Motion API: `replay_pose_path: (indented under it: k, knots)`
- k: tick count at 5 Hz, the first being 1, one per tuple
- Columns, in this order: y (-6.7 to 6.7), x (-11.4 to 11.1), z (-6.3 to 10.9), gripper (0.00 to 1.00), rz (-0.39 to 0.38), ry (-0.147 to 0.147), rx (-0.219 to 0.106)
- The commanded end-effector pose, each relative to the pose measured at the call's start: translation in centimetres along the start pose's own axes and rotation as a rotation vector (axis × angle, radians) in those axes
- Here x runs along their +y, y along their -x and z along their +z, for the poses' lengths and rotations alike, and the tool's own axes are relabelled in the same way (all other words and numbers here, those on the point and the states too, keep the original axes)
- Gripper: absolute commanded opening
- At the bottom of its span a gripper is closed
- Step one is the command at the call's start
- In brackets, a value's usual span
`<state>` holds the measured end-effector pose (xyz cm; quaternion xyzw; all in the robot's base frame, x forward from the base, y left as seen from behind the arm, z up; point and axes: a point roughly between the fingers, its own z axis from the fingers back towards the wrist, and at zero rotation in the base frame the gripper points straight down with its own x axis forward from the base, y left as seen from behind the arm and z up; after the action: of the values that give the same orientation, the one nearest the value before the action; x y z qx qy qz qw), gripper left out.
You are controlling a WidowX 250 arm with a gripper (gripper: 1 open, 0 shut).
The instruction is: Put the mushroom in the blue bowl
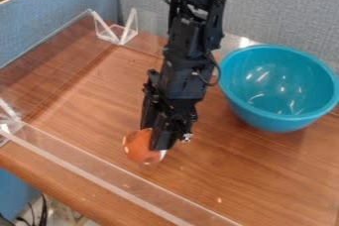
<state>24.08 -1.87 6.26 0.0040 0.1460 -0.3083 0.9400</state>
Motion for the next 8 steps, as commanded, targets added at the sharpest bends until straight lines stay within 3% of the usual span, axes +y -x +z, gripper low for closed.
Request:
replay_pose_path:
  k: [1, 2, 3, 4, 5, 6, 7, 8]
  knots:
    - [0.6, 0.5, 3.1, 0.0, -0.039, -0.044, -0.054]
    - [0.8, 0.9, 4.9, 0.0, -0.086, -0.067, -0.061]
    - [-1.0, 1.2, 7.6, 0.0, -0.162, -0.12, -0.082]
    - [-4.6, 0.3, 10.6, 0.0, -0.312, -0.197, -0.094]
    - [-7.8, 0.2, 11.1, 0.0, -0.421, -0.221, -0.092]
    - [-9.7, -0.6, 10.6, 0.0, -0.476, -0.23, -0.091]
    - [-10.5, -1.0, 10.2, 0.0, -0.507, -0.237, -0.095]
    - [-9.9, 0.4, 10.3, 0.0, -0.541, -0.246, -0.106]
